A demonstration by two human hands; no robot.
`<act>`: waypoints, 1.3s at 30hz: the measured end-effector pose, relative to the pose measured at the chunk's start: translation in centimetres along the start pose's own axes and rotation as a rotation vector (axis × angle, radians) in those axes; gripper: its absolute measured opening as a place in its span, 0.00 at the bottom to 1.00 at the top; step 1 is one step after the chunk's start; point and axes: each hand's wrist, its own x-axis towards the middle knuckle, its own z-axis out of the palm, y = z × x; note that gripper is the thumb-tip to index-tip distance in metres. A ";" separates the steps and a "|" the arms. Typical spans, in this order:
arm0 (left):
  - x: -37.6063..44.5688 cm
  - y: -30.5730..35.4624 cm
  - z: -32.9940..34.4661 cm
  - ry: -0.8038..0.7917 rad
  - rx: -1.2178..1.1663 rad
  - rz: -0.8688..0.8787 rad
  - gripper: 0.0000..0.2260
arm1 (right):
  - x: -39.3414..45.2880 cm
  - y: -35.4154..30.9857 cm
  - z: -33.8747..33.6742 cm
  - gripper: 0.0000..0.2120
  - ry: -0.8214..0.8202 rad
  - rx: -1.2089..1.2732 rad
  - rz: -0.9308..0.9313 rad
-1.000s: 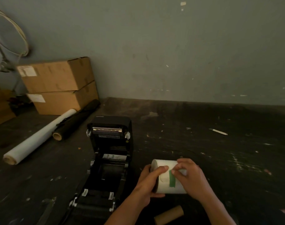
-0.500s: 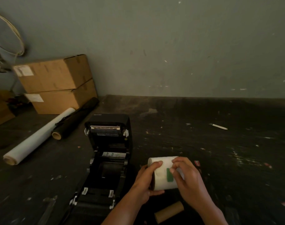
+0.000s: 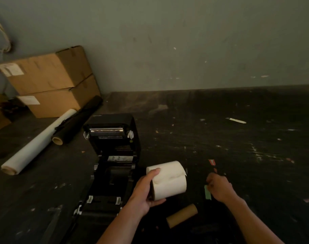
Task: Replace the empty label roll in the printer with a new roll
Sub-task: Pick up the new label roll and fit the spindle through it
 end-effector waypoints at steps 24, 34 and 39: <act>-2.2 -1.0 -0.5 -0.116 -0.016 0.019 0.35 | -3.8 -2.8 -0.9 0.15 0.025 0.736 -0.037; -3.7 -1.8 -1.7 -0.283 0.112 0.021 0.33 | -8.1 -3.5 1.6 0.25 -0.286 1.046 -0.100; -4.0 -1.9 -2.4 -0.453 0.200 0.000 0.30 | -10.4 -3.5 2.1 0.22 -0.168 1.122 -0.131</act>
